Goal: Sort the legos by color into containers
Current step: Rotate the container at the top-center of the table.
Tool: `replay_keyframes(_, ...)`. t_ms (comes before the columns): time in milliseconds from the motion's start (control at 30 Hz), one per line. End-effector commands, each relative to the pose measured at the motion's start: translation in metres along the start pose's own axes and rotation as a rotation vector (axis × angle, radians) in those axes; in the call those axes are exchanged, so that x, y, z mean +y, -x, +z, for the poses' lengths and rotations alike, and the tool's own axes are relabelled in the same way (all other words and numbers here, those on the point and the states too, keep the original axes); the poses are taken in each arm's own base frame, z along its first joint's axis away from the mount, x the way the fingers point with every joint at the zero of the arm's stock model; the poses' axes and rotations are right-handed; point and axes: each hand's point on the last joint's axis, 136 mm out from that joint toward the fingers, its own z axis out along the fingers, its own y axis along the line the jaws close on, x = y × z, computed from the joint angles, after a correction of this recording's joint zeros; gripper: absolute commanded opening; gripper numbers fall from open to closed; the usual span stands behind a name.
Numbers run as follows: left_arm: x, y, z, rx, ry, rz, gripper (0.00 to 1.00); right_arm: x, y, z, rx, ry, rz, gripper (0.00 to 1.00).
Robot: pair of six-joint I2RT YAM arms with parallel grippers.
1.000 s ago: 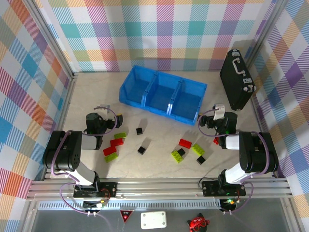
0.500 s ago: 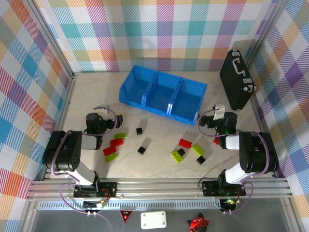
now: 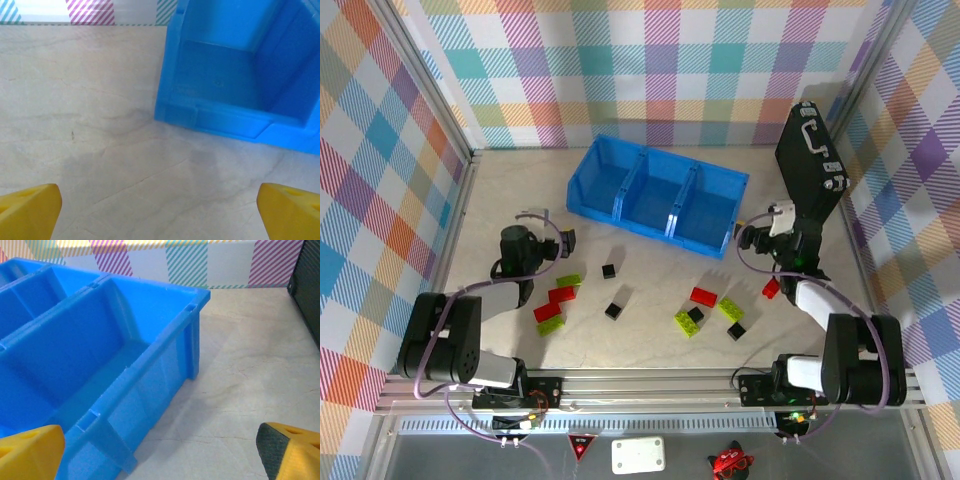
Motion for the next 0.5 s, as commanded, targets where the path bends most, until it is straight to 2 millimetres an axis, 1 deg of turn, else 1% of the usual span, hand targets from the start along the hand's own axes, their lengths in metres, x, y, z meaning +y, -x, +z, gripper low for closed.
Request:
replay_keyframes(0,0.009,0.007,-0.006,0.085,0.091,-0.056,1.0,0.002,-0.008,-0.01,0.111,-0.015,0.092,0.99)
replay_keyframes(100,0.009,0.017,-0.012,0.137,0.108,-0.162,1.0,0.009,-0.005,-0.017,0.171,0.0,0.184,0.98)
replay_keyframes(200,0.0,0.025,-0.02,0.219,0.087,-0.251,1.0,0.02,-0.007,-0.023,0.246,0.036,0.295,0.95)
replay_keyframes(267,-0.013,0.033,-0.026,0.279,0.034,-0.292,1.0,0.027,-0.009,-0.025,0.299,0.046,0.345,0.92)
replay_keyframes(333,-0.024,0.036,-0.035,0.364,-0.005,-0.333,1.0,0.032,-0.009,-0.026,0.344,0.049,0.394,0.89)
replay_keyframes(400,-0.039,0.043,-0.043,0.42,-0.069,-0.371,0.99,0.039,-0.011,-0.023,0.404,0.048,0.436,0.85)
replay_keyframes(467,-0.052,0.051,-0.051,0.45,-0.137,-0.376,1.0,0.041,-0.017,-0.017,0.482,0.023,0.472,0.78)
